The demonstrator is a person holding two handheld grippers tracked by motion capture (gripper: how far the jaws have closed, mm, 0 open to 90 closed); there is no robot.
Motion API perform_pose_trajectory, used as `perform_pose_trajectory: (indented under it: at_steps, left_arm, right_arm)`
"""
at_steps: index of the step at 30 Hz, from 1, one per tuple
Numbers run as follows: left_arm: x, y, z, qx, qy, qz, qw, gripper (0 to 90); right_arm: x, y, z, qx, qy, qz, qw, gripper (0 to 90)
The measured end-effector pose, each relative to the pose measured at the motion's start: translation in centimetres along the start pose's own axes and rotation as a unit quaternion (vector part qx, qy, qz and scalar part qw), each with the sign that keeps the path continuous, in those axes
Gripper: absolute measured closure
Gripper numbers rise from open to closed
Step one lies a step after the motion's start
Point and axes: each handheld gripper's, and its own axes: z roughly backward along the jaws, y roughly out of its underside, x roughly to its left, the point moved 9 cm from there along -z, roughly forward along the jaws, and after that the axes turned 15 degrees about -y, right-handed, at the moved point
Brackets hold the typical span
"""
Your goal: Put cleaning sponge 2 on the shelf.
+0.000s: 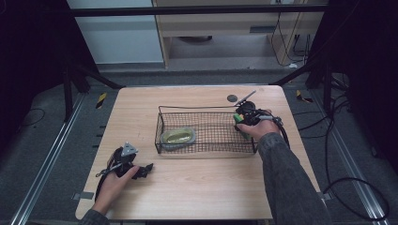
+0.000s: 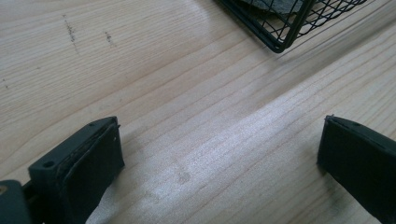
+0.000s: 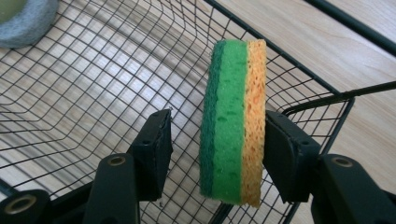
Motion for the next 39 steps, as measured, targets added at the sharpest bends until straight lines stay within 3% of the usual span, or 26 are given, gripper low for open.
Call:
perform_pose_trajectory:
  at_steps: [4, 11, 21, 28, 33, 39]
  left_arm:
    - [0.0, 0.0, 0.0, 0.000, 0.000, 0.001, 1.0000, 0.0]
    - [0.0, 0.0, 0.0, 0.000, 0.001, 0.002, 1.0000, 0.0]
    - [0.0, 0.0, 0.0, 0.001, 0.001, 0.001, 1.0000, 0.0]
    - [0.0, 0.0, 0.0, 0.001, 0.000, 0.000, 1.0000, 0.0]
    - [0.0, 0.0, 0.0, 0.001, 0.000, 0.000, 1.0000, 0.0]
    - [0.0, 0.0, 0.0, 0.001, 0.000, 0.001, 1.0000, 0.0]
  right_arm:
    - [0.8, 0.2, 0.1, -0.004, -0.009, 0.001, 1.0000, 40.9]
    - [2.2, 0.6, 1.1, -0.027, -0.019, 0.004, 0.9994, 25.4]
    - [1.4, 1.5, 4.3, -0.094, 0.020, 0.001, 0.9953, 7.3]
    - [0.5, 4.4, 6.7, -0.143, 0.044, -0.024, 0.9884, 6.6]
    - [-0.1, 7.4, 6.9, -0.152, 0.062, -0.035, 0.9857, 8.5]
    - [-0.1, 10.4, 6.4, -0.177, 0.055, -0.048, 0.9816, 10.1]
